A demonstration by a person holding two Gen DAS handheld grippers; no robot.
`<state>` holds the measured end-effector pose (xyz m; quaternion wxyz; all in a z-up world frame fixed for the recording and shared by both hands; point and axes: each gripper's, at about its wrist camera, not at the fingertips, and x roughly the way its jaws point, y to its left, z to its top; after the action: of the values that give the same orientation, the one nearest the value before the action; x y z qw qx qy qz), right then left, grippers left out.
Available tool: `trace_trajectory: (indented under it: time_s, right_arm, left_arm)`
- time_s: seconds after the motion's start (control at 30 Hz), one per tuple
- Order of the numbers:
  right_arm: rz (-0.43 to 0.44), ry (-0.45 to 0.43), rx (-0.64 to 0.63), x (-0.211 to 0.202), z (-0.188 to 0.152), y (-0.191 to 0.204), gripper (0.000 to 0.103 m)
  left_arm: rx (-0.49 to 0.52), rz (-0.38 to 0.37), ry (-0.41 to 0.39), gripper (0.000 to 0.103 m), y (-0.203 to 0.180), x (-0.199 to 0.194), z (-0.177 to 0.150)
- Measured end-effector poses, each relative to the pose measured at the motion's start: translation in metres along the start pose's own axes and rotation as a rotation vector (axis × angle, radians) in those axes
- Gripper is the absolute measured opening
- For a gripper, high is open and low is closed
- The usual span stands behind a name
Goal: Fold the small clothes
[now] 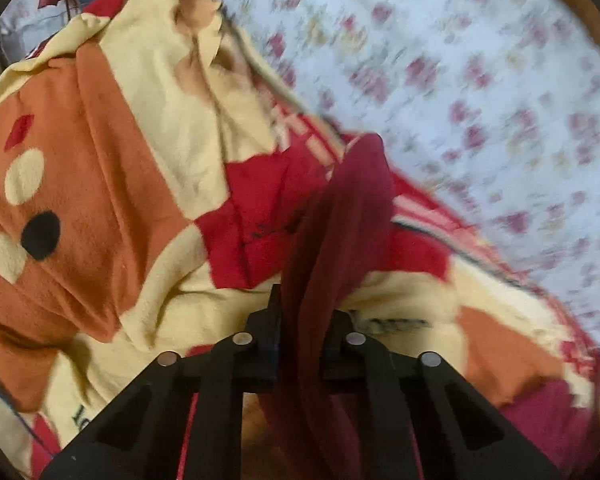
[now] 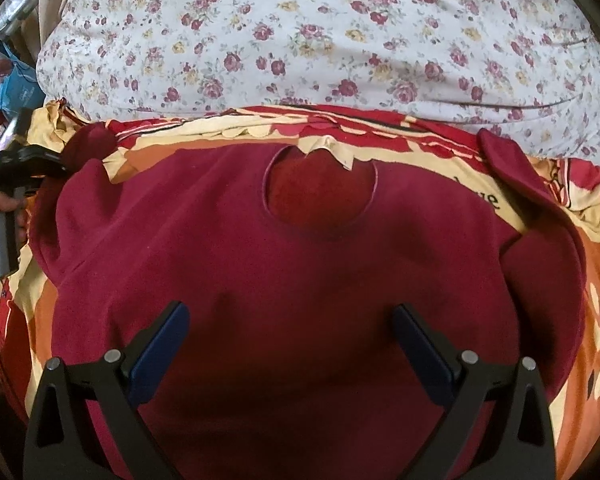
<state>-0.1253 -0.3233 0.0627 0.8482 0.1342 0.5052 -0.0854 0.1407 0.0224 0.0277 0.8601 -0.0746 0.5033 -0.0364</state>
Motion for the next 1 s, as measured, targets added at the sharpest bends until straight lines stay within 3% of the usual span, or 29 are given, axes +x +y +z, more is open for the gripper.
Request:
trace_trajectory:
  time_s: [0.3,0.57,0.7,0.8,0.83,0.9,1.0]
  right_arm:
    - [0.009,-0.013,0.035,-0.007,-0.002,-0.005,0.103]
    - [-0.028,-0.061,0.065,-0.034,0.0,-0.028,0.103]
    - [-0.007,-0.06,0.122,-0.042,-0.001,-0.048,0.103]
    - [0.001,-0.071,0.186,-0.046,-0.003,-0.065,0.103]
    - [0.007,-0.078,0.205,-0.047,-0.003,-0.07,0.103]
    - [0.026,-0.081,0.229,-0.046,-0.004,-0.076,0.103]
    - [0.111,-0.052,0.185,-0.04,0.001,-0.071,0.096]
  left_arm:
    - [0.147,-0.197,-0.087,0.002,-0.048,-0.076,-0.036]
    - [0.261,-0.363,-0.048,0.002,-0.12,-0.115,-0.105]
    - [0.362,-0.361,-0.01,0.003,-0.152,-0.115,-0.159]
    - [0.449,-0.318,0.096,0.013,-0.17,-0.095,-0.196]
    - [0.465,-0.297,0.101,0.013,-0.172,-0.09,-0.204]
    - [0.498,-0.279,0.039,0.014,-0.173,-0.097,-0.213]
    - [0.479,-0.292,0.071,0.015,-0.165,-0.108,-0.208]
